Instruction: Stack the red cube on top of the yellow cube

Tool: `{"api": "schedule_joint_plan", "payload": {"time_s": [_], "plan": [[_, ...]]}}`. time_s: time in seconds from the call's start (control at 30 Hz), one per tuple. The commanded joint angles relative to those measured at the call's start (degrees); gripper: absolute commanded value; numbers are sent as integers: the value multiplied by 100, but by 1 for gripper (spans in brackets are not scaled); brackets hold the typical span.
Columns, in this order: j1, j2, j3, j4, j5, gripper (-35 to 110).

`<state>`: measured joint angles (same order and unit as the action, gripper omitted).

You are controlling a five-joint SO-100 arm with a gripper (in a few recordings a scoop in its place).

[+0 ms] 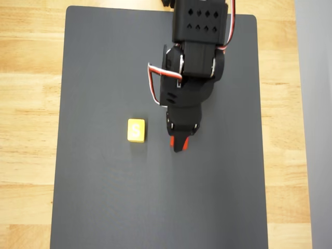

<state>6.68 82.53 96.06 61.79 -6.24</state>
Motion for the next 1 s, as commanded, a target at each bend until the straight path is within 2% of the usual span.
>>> {"api": "schedule_joint_plan", "payload": {"time_s": [0.0, 0.13, 0.37, 0.97], "plan": [[79, 105, -132, 105, 9, 26], [62, -79, -334, 211, 26, 24], [-9, -123, -396, 220, 18, 12], [44, -176, -422, 308, 132, 2]]}}
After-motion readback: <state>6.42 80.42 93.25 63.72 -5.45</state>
